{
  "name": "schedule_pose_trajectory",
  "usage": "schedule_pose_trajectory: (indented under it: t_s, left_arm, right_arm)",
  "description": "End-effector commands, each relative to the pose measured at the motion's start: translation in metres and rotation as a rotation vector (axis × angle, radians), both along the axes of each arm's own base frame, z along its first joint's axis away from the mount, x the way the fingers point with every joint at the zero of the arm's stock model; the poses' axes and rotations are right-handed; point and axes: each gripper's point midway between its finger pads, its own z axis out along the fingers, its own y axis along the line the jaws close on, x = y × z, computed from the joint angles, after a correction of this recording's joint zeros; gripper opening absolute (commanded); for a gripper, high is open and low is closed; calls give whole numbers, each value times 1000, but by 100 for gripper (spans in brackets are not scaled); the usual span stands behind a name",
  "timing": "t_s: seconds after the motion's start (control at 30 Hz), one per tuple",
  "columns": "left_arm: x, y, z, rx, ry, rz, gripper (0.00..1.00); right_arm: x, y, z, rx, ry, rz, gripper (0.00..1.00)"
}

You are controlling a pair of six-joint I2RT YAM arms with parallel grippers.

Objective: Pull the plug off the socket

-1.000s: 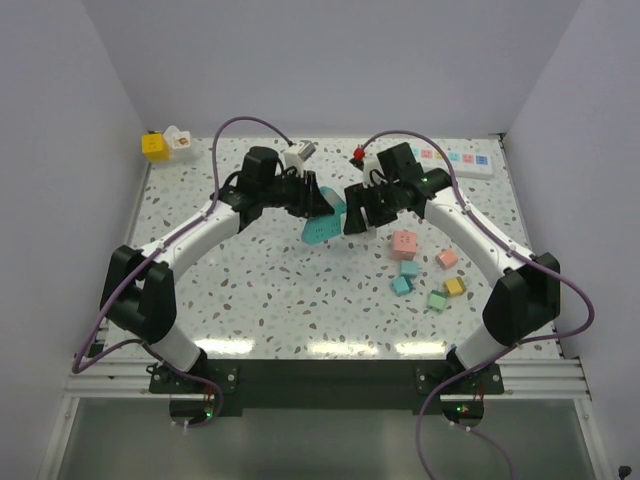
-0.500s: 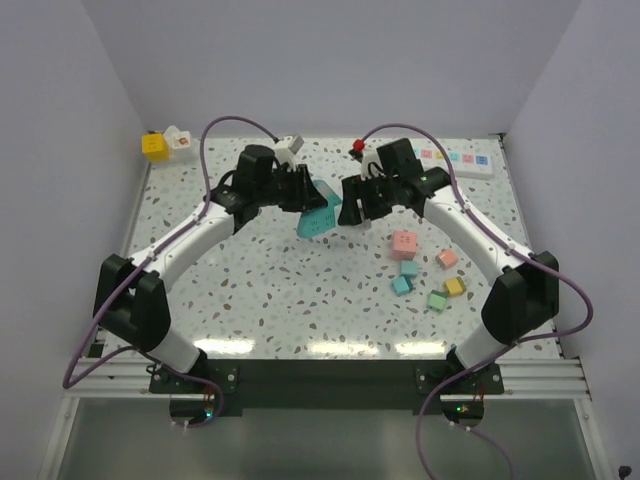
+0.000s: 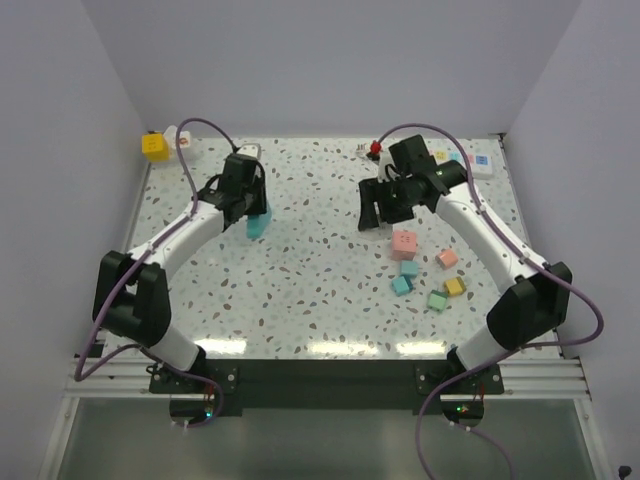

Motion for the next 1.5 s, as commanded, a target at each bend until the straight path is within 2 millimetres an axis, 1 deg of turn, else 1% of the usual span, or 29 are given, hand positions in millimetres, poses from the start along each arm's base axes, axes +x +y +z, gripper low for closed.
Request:
schedule_pose_trajectory:
  t_s: [0.0, 0.03, 0.07, 0.1, 0.13, 0.17, 0.23, 0.27, 0.3, 0.33, 0.37, 0.4, 0.47, 0.5, 0.57, 0.6, 0.8, 0.9, 0.97, 1.03, 1.07, 1.1, 1.17, 1.2, 1.27, 1.3, 1.37, 1.4, 1.47]
  left_arm:
    - [14, -23, 76, -107, -234, -94, 0]
    - [13, -25, 81, -116, -243, -108, 0]
    - [14, -26, 84, -123, -247, -114, 0]
    - [12, -29, 84, -130, -240, -126, 0]
    - [11, -29, 83, -131, -235, -132, 0]
    - [9, -30, 80, -131, -225, -136, 0]
    - [6, -30, 79, -136, -222, -139, 0]
    - [4, -30, 75, -138, -215, -141, 0]
    - [2, -30, 73, -141, -213, -143, 0]
    - [0, -29, 76, -148, -221, -140, 0]
    - [-2, -29, 73, -148, -216, -139, 0]
    - [-4, -29, 72, -150, -214, -140, 0]
    - [-7, -27, 71, -154, -216, -136, 0]
    - [-8, -27, 70, -156, -214, -137, 0]
    - [-9, -28, 69, -162, -214, -138, 0]
    - [-10, -28, 67, -164, -209, -139, 0]
    - [-12, -32, 62, -183, -203, -153, 0]
    - [-12, -33, 60, -186, -200, -156, 0]
    - [-12, -34, 59, -190, -199, -158, 0]
    - [-12, -35, 58, -194, -199, -160, 0]
    - [-13, -35, 56, -194, -193, -162, 0]
    - [-12, -35, 55, -195, -194, -163, 0]
    - [-13, -36, 53, -197, -192, -167, 0]
    - [-13, -36, 52, -196, -189, -167, 0]
    - [-13, -36, 48, -194, -181, -166, 0]
    - [-13, -36, 48, -195, -183, -167, 0]
    - [-13, -36, 46, -194, -180, -166, 0]
    - [-12, -36, 46, -193, -178, -166, 0]
    - [-13, -41, 45, -208, -173, -187, 0]
  right_arm:
    - [43, -54, 6, -181, -172, -328, 0]
    - [59, -69, 6, -211, -220, -426, 0]
    - [68, -81, 3, -232, -244, -506, 0]
    - [77, -109, -8, -290, -266, -641, 0]
    - [93, -116, -8, -271, -312, -705, 0]
    - [100, -124, -22, -302, -308, -737, 0]
    - [120, -146, -29, -350, -351, -834, 0]
    - [128, -150, -45, -379, -338, -849, 0]
    - [134, -156, -52, -383, -336, -865, 0]
    - [146, -157, -53, -366, -366, -882, 0]
    - [151, -156, -58, -365, -374, -883, 0]
    - [153, -158, -72, -381, -360, -878, 0]
    - [162, -153, -83, -363, -357, -870, 0]
    - [164, -152, -97, -373, -333, -865, 0]
    - [167, -149, -110, -357, -319, -864, 0]
    - [166, -149, -121, -368, -297, -863, 0]
    - [157, -143, -156, -380, -219, -837, 0]
    - [141, -139, -174, -376, -149, -805, 0]
    - [124, -139, -187, -387, -91, -802, 0]
    - [110, -133, -197, -370, -30, -770, 2]
    - [102, -133, -201, -373, -8, -776, 10]
    - [95, -134, -204, -376, 16, -771, 14]
    - [79, -131, -211, -366, 67, -758, 30]
    - [75, -130, -210, -357, 71, -756, 37]
    - [66, -130, -212, -354, 90, -753, 46]
    - [65, -130, -208, -350, 89, -752, 51]
    - [58, -128, -208, -346, 106, -744, 54]
    - [57, -128, -206, -342, 107, -743, 58]
    - [49, -128, -206, -342, 123, -744, 58]
